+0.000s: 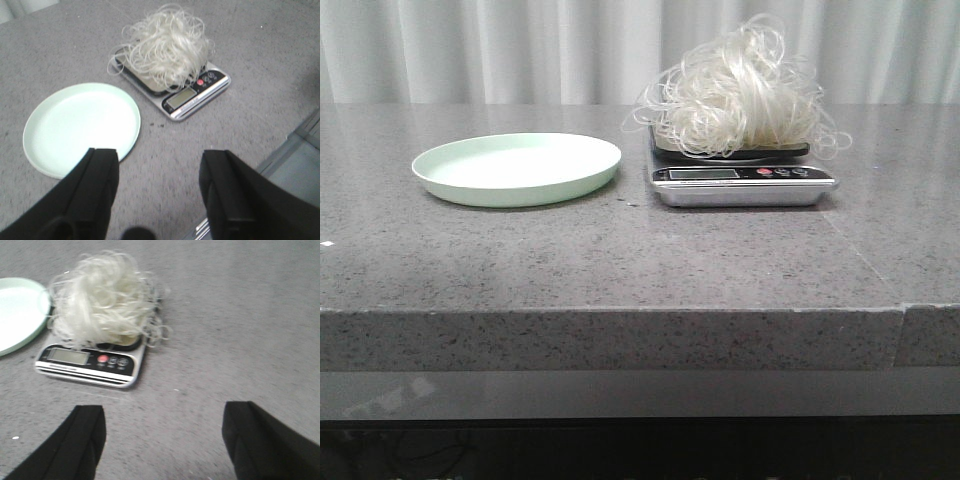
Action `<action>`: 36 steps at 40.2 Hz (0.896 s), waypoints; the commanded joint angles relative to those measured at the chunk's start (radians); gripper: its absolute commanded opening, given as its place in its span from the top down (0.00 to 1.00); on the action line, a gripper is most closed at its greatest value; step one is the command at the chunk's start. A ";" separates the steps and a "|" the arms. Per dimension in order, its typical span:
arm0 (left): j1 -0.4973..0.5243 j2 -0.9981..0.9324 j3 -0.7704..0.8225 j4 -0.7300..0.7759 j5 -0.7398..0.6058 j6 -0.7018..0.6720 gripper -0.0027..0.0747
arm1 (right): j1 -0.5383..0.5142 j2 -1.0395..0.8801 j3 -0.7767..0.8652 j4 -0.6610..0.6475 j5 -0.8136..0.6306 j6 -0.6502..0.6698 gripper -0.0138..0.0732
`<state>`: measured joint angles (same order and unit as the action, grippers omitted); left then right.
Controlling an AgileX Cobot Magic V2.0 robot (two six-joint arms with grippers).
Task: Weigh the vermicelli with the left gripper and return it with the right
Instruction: 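Open the left gripper and withdraw it from the scale, then lower the right gripper onto the vermicelli on the scale and grasp it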
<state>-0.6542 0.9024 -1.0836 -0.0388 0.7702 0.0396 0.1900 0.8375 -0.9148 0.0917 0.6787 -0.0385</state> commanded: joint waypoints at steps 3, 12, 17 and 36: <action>-0.001 -0.167 0.098 -0.007 -0.086 -0.010 0.40 | 0.079 0.118 -0.121 0.010 -0.052 -0.016 0.15; -0.001 -0.329 0.204 -0.007 -0.086 -0.010 0.40 | 0.172 0.346 -0.284 0.010 -0.052 -0.016 0.15; -0.001 -0.357 0.217 -0.007 -0.078 -0.010 0.40 | 0.179 0.482 -0.390 0.007 -0.052 -0.016 0.15; -0.001 -0.357 0.217 -0.007 -0.076 -0.010 0.40 | 0.179 0.906 -0.746 -0.064 0.058 -0.016 0.15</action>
<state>-0.6542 0.5415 -0.8420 -0.0388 0.7658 0.0396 0.3695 1.7348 -1.5880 0.0496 0.7469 -0.0407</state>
